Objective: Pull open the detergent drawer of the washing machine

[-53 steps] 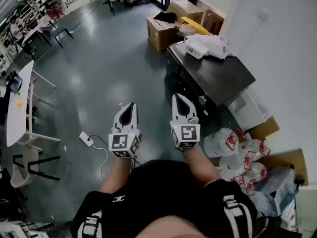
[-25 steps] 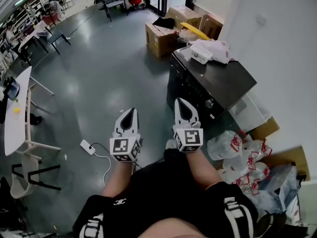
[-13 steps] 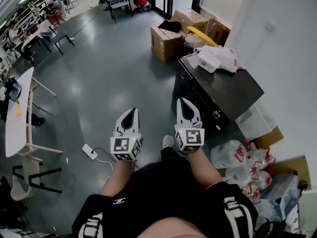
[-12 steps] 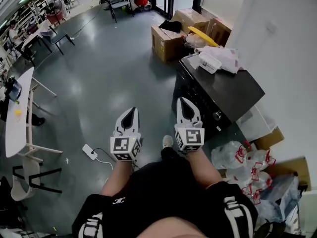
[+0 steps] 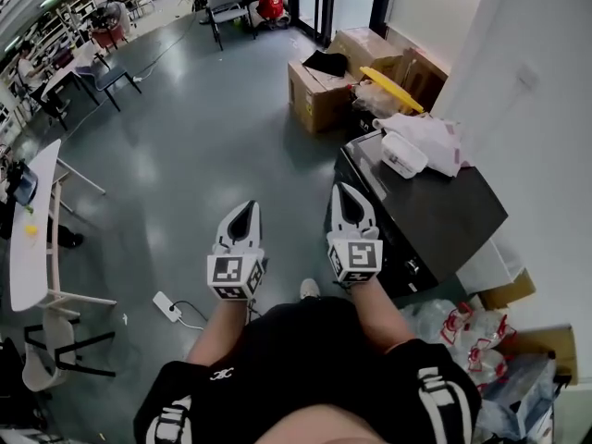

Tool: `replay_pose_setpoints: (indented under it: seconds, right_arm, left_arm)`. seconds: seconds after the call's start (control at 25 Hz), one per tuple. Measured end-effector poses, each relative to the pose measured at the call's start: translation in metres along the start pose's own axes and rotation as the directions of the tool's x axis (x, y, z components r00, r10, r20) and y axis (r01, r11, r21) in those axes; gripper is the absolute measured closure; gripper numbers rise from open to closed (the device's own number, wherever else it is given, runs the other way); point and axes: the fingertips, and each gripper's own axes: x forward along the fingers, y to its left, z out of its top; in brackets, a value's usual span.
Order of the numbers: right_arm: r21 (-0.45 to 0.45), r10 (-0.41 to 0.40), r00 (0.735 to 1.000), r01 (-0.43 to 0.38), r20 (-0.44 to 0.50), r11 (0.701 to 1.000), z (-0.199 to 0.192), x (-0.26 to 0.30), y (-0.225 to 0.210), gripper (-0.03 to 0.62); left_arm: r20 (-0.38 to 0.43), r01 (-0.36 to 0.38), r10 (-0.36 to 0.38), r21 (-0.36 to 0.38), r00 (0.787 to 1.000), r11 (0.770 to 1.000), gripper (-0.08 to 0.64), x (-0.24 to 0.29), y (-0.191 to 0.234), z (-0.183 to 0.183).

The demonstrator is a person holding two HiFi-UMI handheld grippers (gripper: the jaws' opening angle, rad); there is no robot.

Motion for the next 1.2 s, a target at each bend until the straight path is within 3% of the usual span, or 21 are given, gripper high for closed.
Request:
replay_pose_setpoints:
  seconds: [0.28, 0.76, 1.04, 1.2]
  right_arm:
    - [-0.011, -0.017, 1.0, 0.016, -0.014, 1.0, -0.015, 0.076, -0.056, 0.59]
    - [-0.03, -0.15, 0.988, 0.149, -0.035, 0.988, -0.036, 0.139, -0.149, 0.589]
    - [-0.035, -0.28, 0.958, 0.278, -0.064, 0.96, -0.046, 0.145, -0.188, 0.589]
    - [-0.048, -0.376, 0.925, 0.374, -0.059, 0.926, -0.046, 0.144, -0.209, 0.59]
  left_arm:
    - [-0.005, 0.04, -0.04, -0.025, 0.999, 0.999, 0.56, 0.109, 0.007, 0.002]
    - [-0.021, 0.186, -0.186, -0.03, 0.982, 0.982, 0.56, 0.239, -0.016, -0.008]
    - [-0.047, 0.318, -0.319, -0.041, 0.946, 0.947, 0.56, 0.296, -0.035, -0.011]
    - [-0.052, 0.418, -0.418, -0.027, 0.907, 0.908, 0.56, 0.327, -0.05, -0.009]
